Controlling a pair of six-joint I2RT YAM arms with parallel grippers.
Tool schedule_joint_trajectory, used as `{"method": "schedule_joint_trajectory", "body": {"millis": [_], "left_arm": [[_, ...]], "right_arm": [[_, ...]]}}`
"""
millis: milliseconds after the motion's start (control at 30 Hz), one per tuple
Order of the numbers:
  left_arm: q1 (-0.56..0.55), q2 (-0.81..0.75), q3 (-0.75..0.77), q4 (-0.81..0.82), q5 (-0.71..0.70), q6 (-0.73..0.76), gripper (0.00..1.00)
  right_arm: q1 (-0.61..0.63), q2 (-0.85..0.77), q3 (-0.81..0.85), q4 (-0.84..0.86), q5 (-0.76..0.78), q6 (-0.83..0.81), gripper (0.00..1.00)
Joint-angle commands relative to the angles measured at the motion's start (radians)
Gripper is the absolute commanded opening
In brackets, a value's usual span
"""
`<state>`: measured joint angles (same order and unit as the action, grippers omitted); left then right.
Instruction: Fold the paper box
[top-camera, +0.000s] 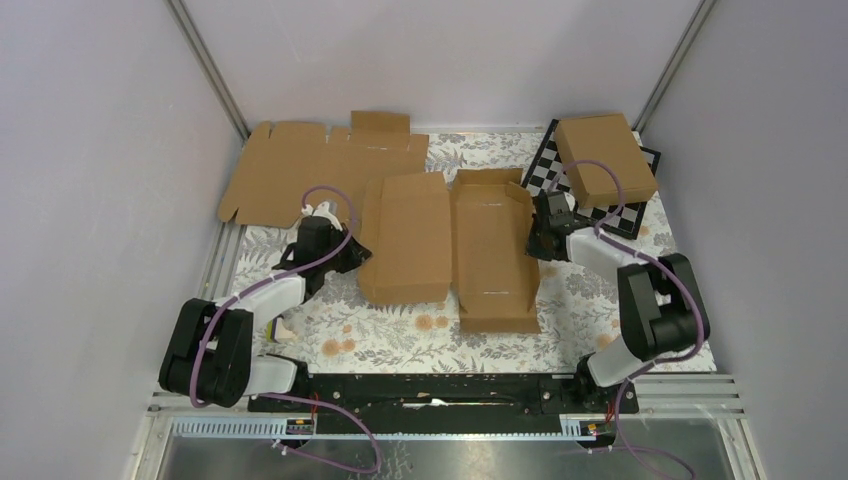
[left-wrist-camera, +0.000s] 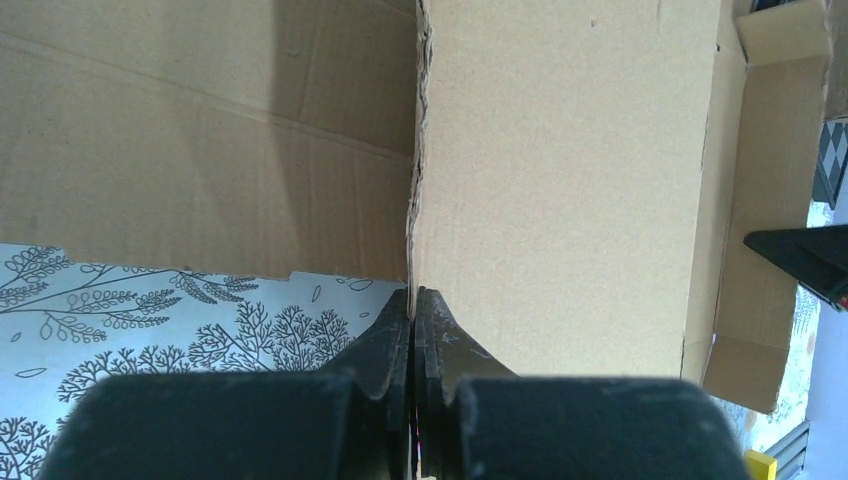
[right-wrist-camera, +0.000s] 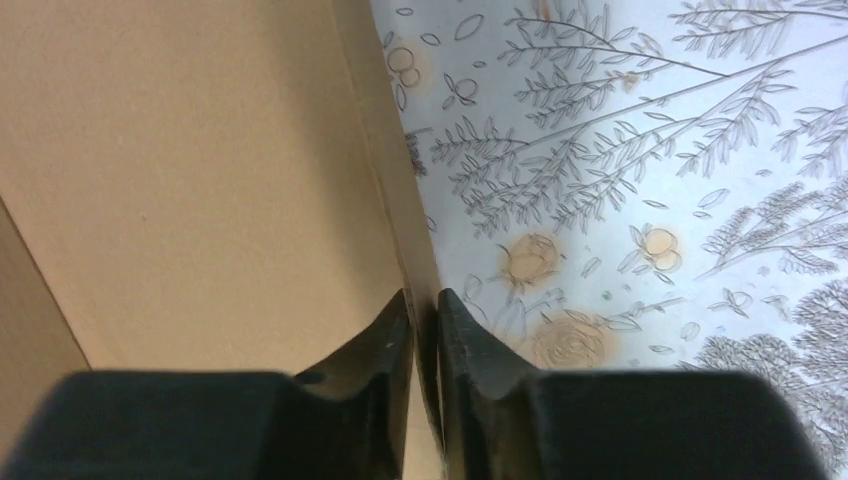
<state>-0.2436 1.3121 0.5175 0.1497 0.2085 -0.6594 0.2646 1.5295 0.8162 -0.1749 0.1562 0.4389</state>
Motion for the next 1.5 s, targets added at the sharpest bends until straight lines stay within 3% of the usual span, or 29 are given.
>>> {"method": "schedule_joint_trajectory", "body": {"millis": [0, 33, 233, 433, 633, 900, 1233, 1467], "left_arm": [[-0.018, -0.056, 0.029, 0.016, -0.012, 0.010, 0.00], [-0.026, -0.076, 0.029, 0.010, -0.007, 0.002, 0.00], [-0.093, -0.265, 0.050, -0.055, -0.025, -0.022, 0.00], [-0.105, -0.402, 0.138, -0.148, -0.023, -0.003, 0.00], [-0.201, -0.511, 0.174, -0.168, -0.112, 0.047, 0.00], [-0.360, -0.645, 0.061, -0.050, -0.279, 0.106, 0.00], [-0.480, -0.738, -0.069, 0.071, -0.339, 0.164, 0.00], [-0.482, -0.772, -0.066, 0.116, -0.229, 0.205, 0.00]], "right_arm": [[-0.011, 0.080, 0.087, -0.020, -0.106, 0.007, 0.06], [-0.011, 0.089, 0.098, -0.032, -0.130, 0.009, 0.00], [-0.006, -0.027, 0.070, -0.023, -0.146, 0.016, 0.00], [-0.005, -0.312, -0.056, 0.198, -0.174, 0.085, 0.00], [0.044, -0.441, -0.086, 0.347, -0.169, 0.102, 0.00], [0.085, -0.459, -0.359, 0.797, -0.183, -0.020, 0.00], [0.093, -0.379, -0.525, 1.005, -0.161, -0.175, 0.00], [0.129, -0.341, -0.568, 1.060, -0.071, -0.238, 0.00]]}}
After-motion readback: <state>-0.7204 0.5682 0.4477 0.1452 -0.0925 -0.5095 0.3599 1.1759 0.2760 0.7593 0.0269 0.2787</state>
